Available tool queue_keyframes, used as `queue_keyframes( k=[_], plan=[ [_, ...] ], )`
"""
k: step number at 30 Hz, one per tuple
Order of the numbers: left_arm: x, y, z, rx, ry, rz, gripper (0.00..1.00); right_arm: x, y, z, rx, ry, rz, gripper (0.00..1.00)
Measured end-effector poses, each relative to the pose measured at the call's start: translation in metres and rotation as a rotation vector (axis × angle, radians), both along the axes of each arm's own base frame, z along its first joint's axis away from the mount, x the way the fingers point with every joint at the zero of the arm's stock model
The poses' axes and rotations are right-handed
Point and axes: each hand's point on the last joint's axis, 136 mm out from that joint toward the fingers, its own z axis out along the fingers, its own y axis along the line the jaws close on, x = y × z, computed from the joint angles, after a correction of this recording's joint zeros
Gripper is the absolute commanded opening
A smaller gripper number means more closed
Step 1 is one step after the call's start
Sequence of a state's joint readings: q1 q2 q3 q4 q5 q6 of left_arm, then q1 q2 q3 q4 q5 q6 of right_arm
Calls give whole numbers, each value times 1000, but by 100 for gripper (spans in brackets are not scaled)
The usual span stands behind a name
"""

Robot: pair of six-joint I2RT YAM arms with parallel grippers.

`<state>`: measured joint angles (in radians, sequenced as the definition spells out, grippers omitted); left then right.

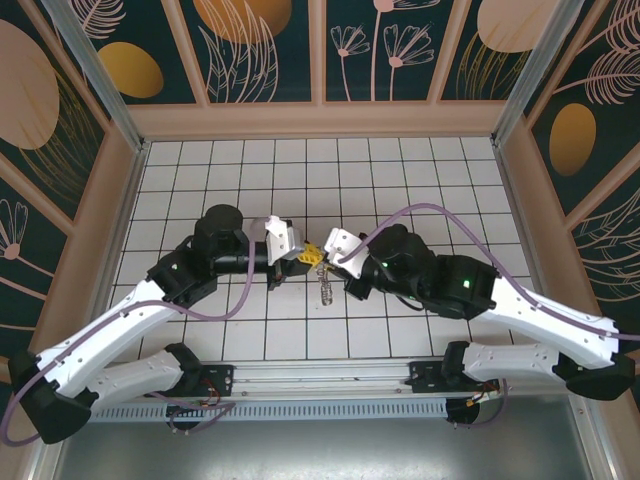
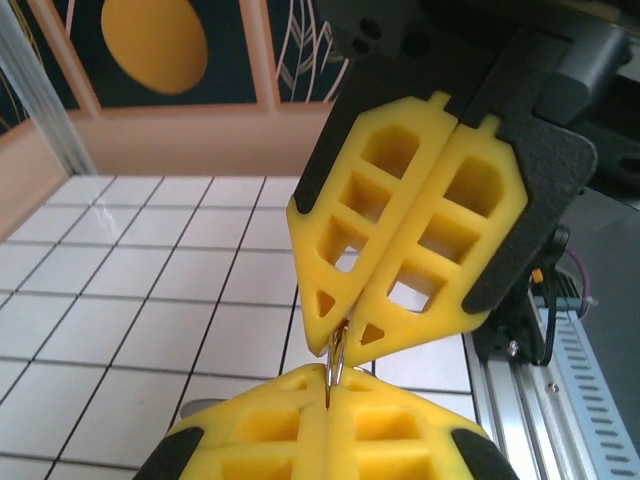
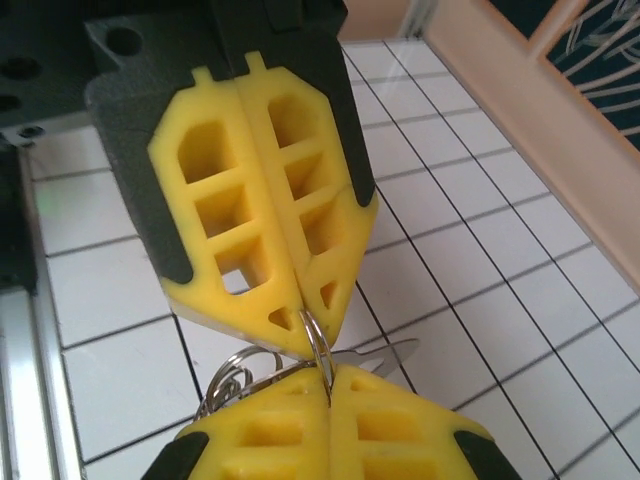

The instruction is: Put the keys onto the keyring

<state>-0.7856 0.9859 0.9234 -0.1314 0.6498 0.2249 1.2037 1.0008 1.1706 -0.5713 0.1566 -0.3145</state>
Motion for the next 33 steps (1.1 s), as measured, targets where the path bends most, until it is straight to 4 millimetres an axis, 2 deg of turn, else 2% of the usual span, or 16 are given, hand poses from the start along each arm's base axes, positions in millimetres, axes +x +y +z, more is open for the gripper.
queue_keyframes(
  k=[5, 12, 17, 22, 29, 33],
  plan=[
    [-11, 2, 21, -116, -5, -36, 0, -10, -1, 21, 110, -8, 45, 13],
    [-18, 5, 35, -185, 13, -51, 0, -14, 3, 28, 149, -9, 69, 11],
    [-18, 5, 33, -194, 28, -49, 0, -15, 3, 28, 157, -5, 74, 0],
    [-18, 5, 30, -180, 27, -48, 0, -16, 3, 26, 154, 3, 78, 0],
    [-10, 2, 21, -73, 21, -30, 14, -14, 1, 15, 115, 15, 66, 0],
    [-2, 1, 8, 17, 36, -7, 13, -9, 2, 2, 42, 29, 47, 0]
  ],
)
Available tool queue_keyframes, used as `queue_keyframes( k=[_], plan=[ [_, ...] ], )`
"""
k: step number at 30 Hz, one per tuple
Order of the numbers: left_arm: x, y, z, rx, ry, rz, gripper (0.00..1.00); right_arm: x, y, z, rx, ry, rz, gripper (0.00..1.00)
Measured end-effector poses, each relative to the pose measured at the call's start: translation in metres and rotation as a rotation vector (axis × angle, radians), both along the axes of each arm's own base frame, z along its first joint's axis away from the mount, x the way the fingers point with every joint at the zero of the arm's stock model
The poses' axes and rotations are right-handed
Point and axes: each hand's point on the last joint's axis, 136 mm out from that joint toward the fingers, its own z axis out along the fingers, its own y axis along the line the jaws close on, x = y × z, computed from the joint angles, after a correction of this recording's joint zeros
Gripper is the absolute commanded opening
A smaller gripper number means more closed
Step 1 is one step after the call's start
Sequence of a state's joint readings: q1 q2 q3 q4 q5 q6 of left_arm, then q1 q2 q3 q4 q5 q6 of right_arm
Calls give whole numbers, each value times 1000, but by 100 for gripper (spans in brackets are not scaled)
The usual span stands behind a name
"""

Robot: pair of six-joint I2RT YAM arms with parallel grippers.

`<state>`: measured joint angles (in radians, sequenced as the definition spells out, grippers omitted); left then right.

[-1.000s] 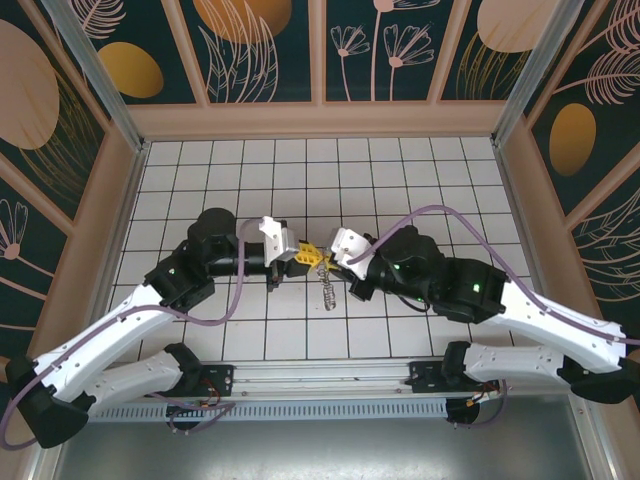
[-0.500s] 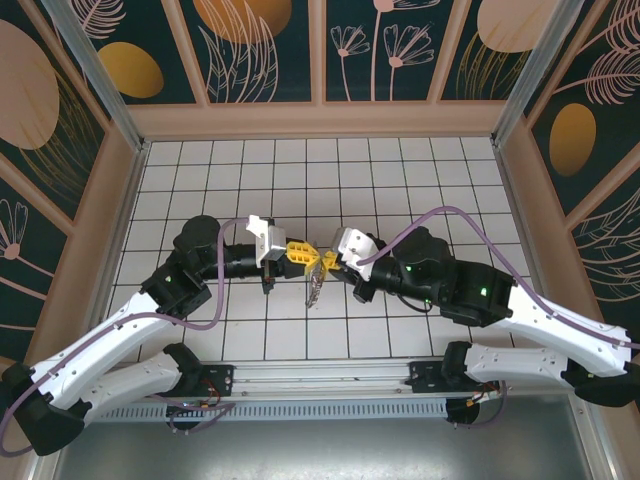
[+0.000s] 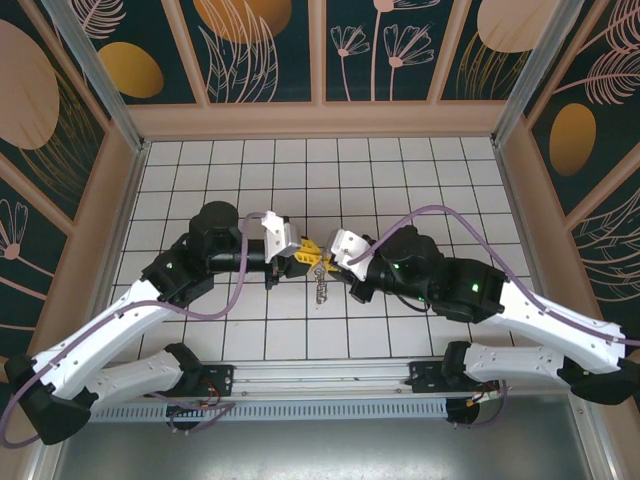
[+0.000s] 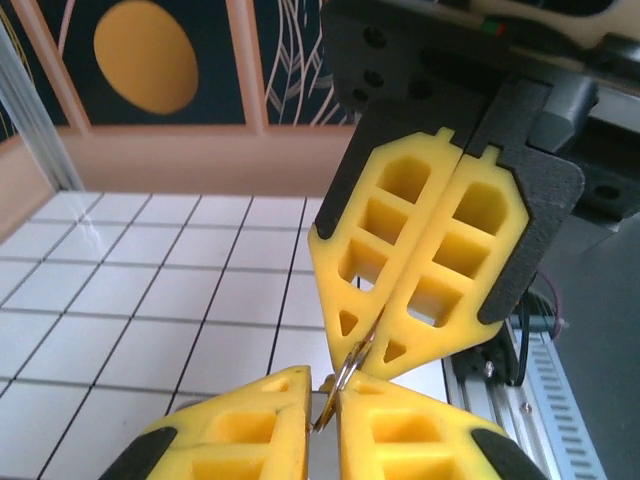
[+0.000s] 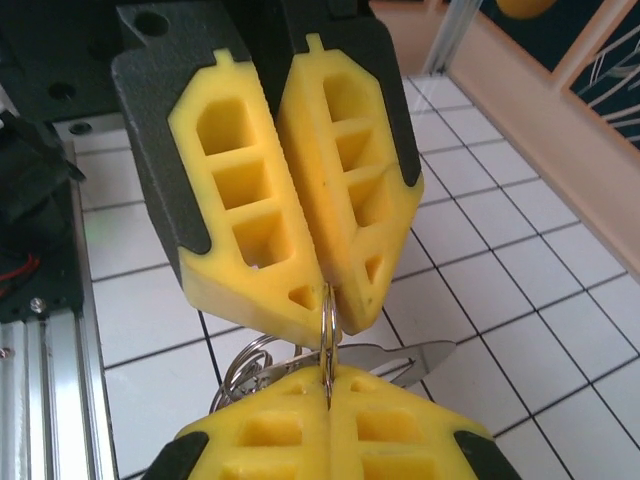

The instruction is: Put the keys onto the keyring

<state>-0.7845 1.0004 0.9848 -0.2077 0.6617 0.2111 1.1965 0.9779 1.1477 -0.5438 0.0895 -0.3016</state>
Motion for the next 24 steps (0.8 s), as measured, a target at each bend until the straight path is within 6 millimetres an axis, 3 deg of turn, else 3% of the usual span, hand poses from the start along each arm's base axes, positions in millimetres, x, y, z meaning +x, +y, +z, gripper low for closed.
queue_keyframes(
  k=[2, 5, 7, 10, 15, 24],
  plan=[
    [2, 0, -6, 33, 5, 9, 12, 2, 0, -7, -36, 10, -9, 0],
    [2, 1, -16, 66, 19, 8, 0, 4, 0, -15, -77, 21, -20, 0],
    [1, 2, -17, 73, 15, 2, 0, 5, -1, -17, -87, 23, -23, 0],
    [0, 2, -15, 58, 14, -3, 0, 5, -1, -15, -81, 22, -23, 0],
    [-8, 2, -6, -24, 11, -21, 0, 2, -2, -6, -33, 22, -18, 15],
    [-13, -1, 13, -157, 30, -48, 0, -1, -1, 8, 39, 2, -4, 15]
  ],
)
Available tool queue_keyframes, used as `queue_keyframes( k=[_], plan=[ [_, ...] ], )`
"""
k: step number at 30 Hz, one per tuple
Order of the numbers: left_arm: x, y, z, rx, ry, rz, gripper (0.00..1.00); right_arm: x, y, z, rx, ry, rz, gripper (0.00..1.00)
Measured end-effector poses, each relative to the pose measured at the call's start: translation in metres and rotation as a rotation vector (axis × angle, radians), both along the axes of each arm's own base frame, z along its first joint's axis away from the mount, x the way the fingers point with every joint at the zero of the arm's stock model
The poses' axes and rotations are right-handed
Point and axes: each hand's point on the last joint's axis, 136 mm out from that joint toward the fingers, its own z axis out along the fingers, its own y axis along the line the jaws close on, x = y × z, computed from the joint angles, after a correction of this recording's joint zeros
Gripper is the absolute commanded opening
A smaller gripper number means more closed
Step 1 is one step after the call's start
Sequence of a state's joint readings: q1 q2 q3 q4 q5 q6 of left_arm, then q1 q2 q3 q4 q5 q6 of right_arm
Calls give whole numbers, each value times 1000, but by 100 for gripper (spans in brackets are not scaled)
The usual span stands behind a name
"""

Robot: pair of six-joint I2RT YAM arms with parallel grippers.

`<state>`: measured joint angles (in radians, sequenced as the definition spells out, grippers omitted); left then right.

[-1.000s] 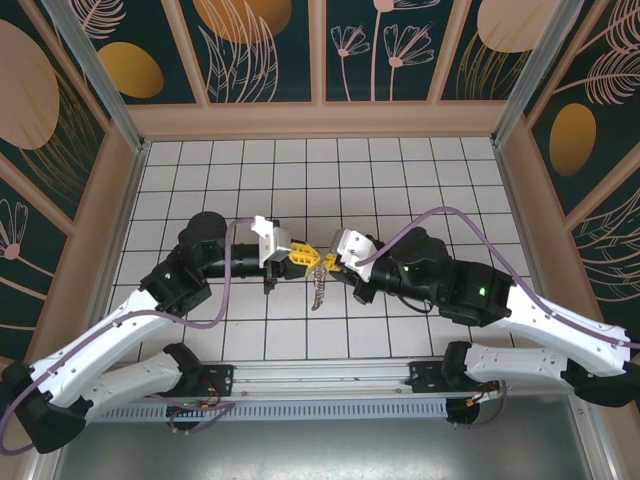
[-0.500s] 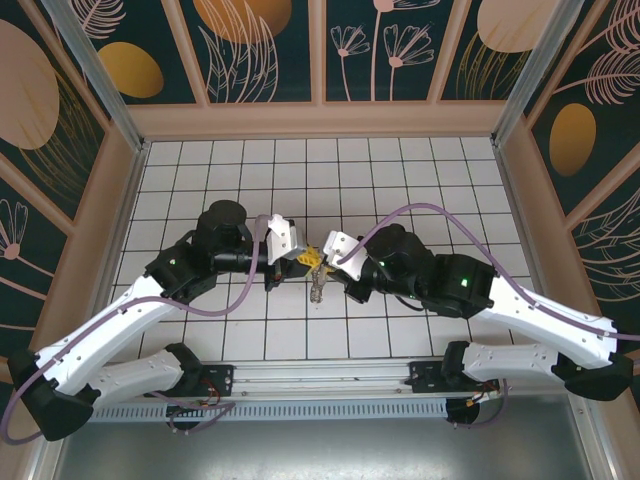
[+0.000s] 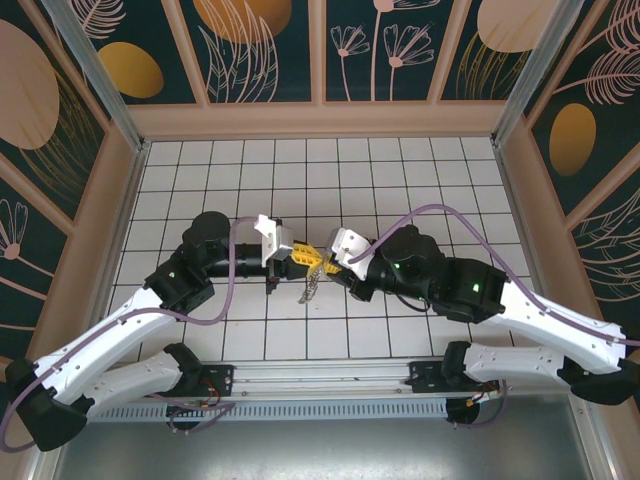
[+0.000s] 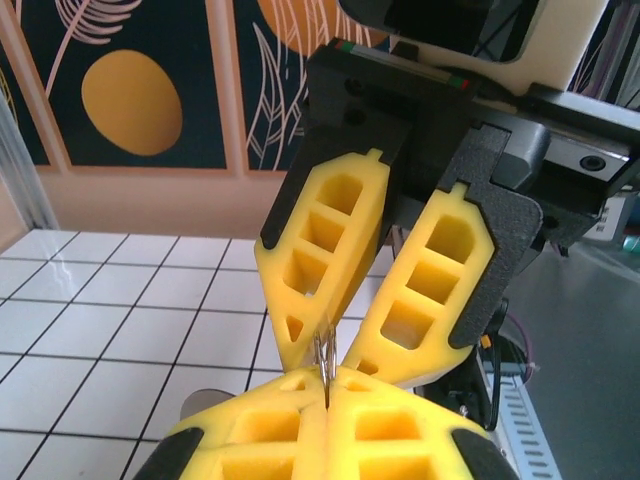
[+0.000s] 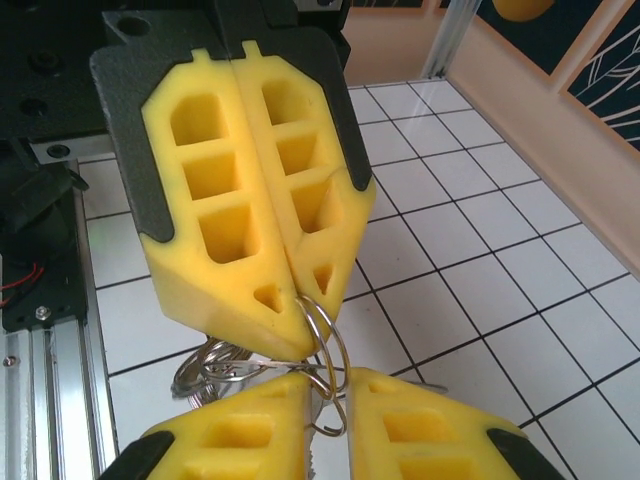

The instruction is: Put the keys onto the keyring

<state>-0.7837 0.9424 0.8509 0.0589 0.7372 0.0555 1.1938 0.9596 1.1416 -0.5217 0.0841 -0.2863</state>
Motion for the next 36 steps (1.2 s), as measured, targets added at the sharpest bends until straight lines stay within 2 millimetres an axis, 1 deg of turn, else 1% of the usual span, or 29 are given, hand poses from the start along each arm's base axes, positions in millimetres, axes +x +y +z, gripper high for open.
queue_keyframes(
  k=[1, 4, 7, 13, 15, 17, 19, 20, 21, 25, 28, 36],
  plan=[
    [-1, 0, 2, -10, 1, -4, 0, -1, 0, 2, 9, -2, 3, 14],
    [-2, -1, 7, -39, -3, -17, 0, -3, -3, 8, 39, -14, 12, 6],
    [-3, -1, 10, -56, -5, -24, 0, -6, -5, 11, 60, -14, 24, 1],
    [-4, -1, 8, -49, -5, -26, 0, -7, -5, 11, 65, -13, 27, 0],
    [-2, -1, 5, -24, -10, -18, 12, -7, -4, 8, 56, -10, 26, 0],
    [0, -1, 4, 7, -15, -8, 20, -5, -3, 5, 46, -4, 20, 0],
    [5, -2, 0, 49, -14, 8, 22, -3, -2, 0, 21, 8, 15, 0],
    [5, -2, -2, 65, -15, 8, 21, -1, -1, -3, 6, 16, 8, 0],
    [6, -3, -5, 82, -17, 8, 18, 2, 0, -5, -8, 23, 1, 0],
    [11, -3, -15, 141, -17, 20, 0, 7, 1, -15, -57, 48, -14, 0],
    [11, -4, -17, 152, -31, 14, 0, 5, 0, -18, -69, 59, -10, 0],
    [6, 0, -13, 114, -46, 17, 0, 1, 2, -13, -48, 64, 11, 0]
  ],
)
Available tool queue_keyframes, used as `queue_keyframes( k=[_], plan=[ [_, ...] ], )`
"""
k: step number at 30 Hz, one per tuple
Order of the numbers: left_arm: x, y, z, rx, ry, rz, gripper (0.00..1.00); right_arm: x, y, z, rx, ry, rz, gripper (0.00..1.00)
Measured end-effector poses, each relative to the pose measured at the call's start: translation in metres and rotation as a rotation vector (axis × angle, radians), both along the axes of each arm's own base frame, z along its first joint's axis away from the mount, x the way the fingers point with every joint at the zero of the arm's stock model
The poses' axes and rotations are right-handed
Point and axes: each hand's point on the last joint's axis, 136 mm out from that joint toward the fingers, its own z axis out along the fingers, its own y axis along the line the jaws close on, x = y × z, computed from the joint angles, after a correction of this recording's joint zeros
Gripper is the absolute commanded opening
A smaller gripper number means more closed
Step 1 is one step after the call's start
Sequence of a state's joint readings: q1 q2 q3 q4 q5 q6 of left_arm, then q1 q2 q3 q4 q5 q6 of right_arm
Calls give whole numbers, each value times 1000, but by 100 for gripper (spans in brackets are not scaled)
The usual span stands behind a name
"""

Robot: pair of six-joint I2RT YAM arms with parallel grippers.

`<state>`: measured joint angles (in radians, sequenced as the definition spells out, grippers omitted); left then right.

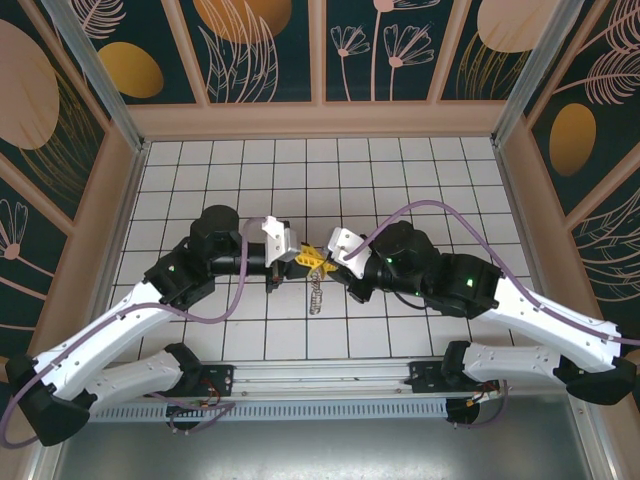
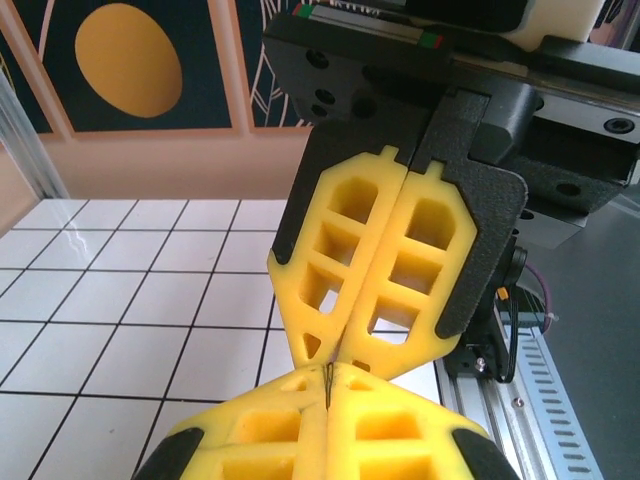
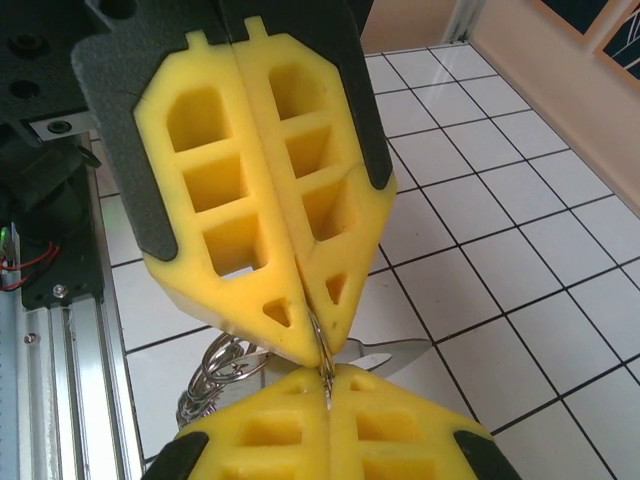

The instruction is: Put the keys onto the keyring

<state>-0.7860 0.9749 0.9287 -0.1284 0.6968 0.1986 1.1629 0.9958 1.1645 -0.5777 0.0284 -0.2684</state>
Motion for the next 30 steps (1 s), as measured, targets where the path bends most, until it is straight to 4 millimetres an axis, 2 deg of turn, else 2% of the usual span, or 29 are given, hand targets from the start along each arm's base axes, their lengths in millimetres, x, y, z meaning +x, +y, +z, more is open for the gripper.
queue_keyframes(
  k=[1, 3, 6, 14, 16, 23, 30],
  plan=[
    [-1, 0, 1, -11, -2, 0, 0, 0, 0, 1, 5, 1, 1, 0],
    [-2, 0, 5, -41, -4, -1, 0, -2, -1, 4, 28, -2, 3, 9],
    [-4, 0, 10, -82, 4, -9, 0, -4, -3, 8, 68, -9, 7, 16],
    [-15, 3, 39, -203, -9, -46, 0, -5, -8, 2, 69, -14, 0, 12],
    [-16, 3, 43, -217, -11, -52, 0, -4, -8, 3, 73, -17, -2, 15],
    [-18, 3, 44, -223, 1, -65, 0, -5, -9, 10, 95, -26, -2, 34],
    [-15, 3, 36, -192, 1, -50, 0, -11, -28, 41, 218, -19, -34, 42]
  ],
)
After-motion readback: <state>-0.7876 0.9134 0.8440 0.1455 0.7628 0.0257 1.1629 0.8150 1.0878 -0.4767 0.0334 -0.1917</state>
